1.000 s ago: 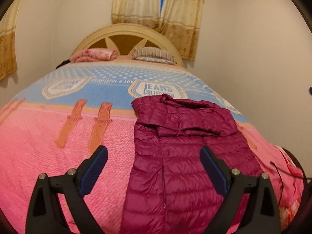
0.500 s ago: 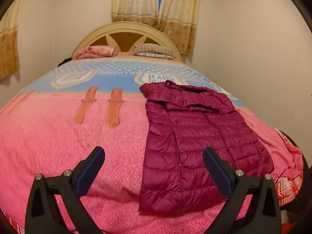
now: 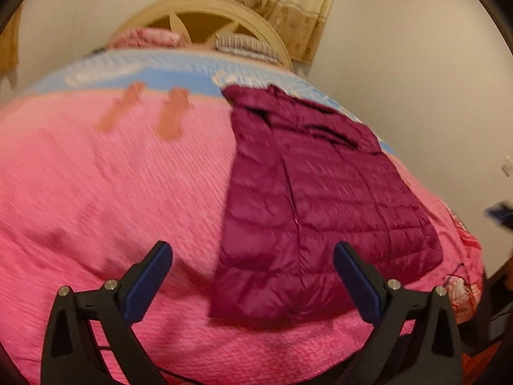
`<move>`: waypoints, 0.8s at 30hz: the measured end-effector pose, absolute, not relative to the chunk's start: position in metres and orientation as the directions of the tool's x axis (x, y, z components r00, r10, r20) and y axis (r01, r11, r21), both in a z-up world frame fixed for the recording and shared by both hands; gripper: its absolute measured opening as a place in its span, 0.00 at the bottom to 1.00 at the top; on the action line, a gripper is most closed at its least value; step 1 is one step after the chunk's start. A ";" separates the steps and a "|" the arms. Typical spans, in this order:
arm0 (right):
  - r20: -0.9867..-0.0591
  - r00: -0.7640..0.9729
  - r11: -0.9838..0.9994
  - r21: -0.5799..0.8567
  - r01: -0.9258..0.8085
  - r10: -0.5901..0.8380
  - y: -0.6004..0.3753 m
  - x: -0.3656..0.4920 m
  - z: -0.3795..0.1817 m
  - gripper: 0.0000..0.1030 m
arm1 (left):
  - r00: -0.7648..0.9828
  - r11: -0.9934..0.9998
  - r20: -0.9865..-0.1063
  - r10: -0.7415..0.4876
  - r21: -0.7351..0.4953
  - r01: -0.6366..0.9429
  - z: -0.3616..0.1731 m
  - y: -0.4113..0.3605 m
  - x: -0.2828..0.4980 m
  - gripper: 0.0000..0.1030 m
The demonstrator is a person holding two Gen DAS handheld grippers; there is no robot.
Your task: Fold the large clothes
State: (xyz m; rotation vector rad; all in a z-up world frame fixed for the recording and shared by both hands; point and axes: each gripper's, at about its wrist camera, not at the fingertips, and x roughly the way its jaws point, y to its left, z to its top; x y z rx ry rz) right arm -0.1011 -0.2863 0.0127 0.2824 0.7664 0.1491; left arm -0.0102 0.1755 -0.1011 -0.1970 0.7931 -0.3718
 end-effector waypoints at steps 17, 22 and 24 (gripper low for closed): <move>-0.870 0.473 0.984 0.173 0.032 0.138 -0.283 -0.047 -0.130 0.64 | 0.525 0.908 -0.743 -0.415 -0.305 0.286 -0.157 0.171 -0.005 0.74; -0.867 0.467 0.981 0.195 0.003 0.171 -0.278 -0.043 -0.134 0.41 | 0.496 0.892 -0.746 -0.445 -0.322 0.316 -0.165 0.161 -0.001 0.69; -0.858 0.481 0.978 0.209 0.003 0.182 -0.280 -0.045 -0.133 0.41 | 0.488 0.894 -0.755 -0.439 -0.314 0.319 -0.167 0.158 0.002 0.69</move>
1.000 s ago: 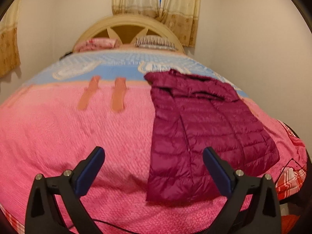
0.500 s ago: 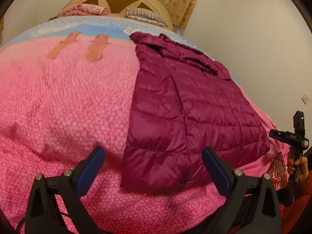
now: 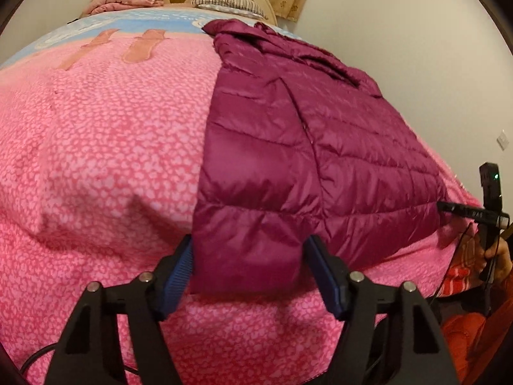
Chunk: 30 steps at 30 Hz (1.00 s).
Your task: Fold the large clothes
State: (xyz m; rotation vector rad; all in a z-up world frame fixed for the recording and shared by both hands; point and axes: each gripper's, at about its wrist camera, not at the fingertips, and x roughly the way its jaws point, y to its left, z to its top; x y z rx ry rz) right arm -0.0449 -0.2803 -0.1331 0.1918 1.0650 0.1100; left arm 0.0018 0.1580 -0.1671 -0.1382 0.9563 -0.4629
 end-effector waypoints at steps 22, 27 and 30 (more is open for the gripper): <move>-0.645 0.637 0.857 0.513 -0.048 0.422 -0.299 -0.083 -0.065 0.05 | 0.578 0.768 -0.506 -0.640 -0.428 0.476 -0.100 0.165 -0.030 0.09; -0.596 0.656 0.829 0.553 -0.083 0.464 -0.298 -0.100 -0.044 0.05 | 0.575 0.730 -0.451 -0.683 -0.391 0.560 -0.074 0.158 -0.043 0.09; -0.590 0.658 0.836 0.536 -0.115 0.469 -0.290 -0.113 -0.031 0.05 | 0.560 0.690 -0.408 -0.721 -0.349 0.634 -0.054 0.155 -0.057 0.09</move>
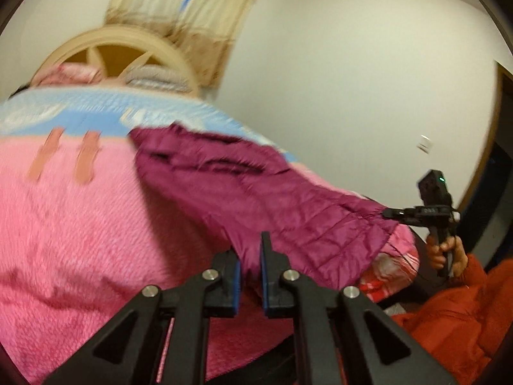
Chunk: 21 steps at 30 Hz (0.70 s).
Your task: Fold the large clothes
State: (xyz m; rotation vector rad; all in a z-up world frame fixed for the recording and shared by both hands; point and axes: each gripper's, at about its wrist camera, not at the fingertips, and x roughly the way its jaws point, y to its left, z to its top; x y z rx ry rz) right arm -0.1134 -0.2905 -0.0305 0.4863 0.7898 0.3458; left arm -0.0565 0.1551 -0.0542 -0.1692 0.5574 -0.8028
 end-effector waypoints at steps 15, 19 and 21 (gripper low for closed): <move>-0.433 0.769 0.817 0.544 -0.192 0.470 -0.327 -0.055 0.068 0.05 | 0.688 0.745 -0.326 -0.648 -0.459 0.484 0.028 0.177 0.043 0.09; -0.426 0.792 0.811 0.567 -0.143 0.437 -0.349 0.021 0.081 0.05 | 0.719 0.793 -0.386 -0.578 -0.475 0.382 0.036 0.178 0.118 0.09; -0.433 0.801 0.815 0.568 -0.115 0.414 -0.356 0.059 0.084 0.05 | 0.728 0.814 -0.420 -0.542 -0.476 0.332 0.035 0.173 0.157 0.10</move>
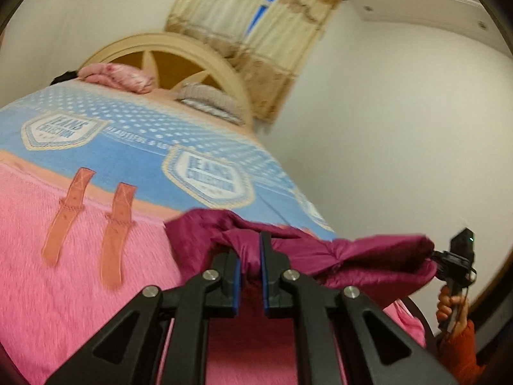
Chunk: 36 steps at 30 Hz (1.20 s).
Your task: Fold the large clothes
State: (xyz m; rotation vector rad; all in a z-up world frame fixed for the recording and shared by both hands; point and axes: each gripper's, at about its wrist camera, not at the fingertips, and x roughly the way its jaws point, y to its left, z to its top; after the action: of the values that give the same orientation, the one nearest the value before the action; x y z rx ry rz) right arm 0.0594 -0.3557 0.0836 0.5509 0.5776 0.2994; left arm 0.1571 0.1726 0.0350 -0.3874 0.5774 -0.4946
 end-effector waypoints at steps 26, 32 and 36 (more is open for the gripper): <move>-0.724 0.676 0.878 0.405 0.255 0.138 -0.375 0.334 -0.118 0.07 | 0.572 0.924 -0.755 -0.320 -0.382 0.013 -0.123 0.090 0.380 0.25; -0.675 0.702 0.807 0.533 0.253 0.225 -0.391 0.326 -0.140 0.08 | 0.588 0.858 -0.696 -0.412 -0.513 -0.006 -0.135 0.109 0.372 0.26; -0.674 0.692 0.772 0.575 0.272 0.259 -0.396 0.318 -0.136 0.09 | 0.552 0.830 -0.717 -0.425 -0.552 -0.079 -0.126 0.132 0.367 0.53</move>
State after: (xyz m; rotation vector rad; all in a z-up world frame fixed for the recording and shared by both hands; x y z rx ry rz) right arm 0.3180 -0.3961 -0.1356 0.7101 0.8256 -0.0077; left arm 0.3670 0.1317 -0.1259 -0.5774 0.9772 -0.2180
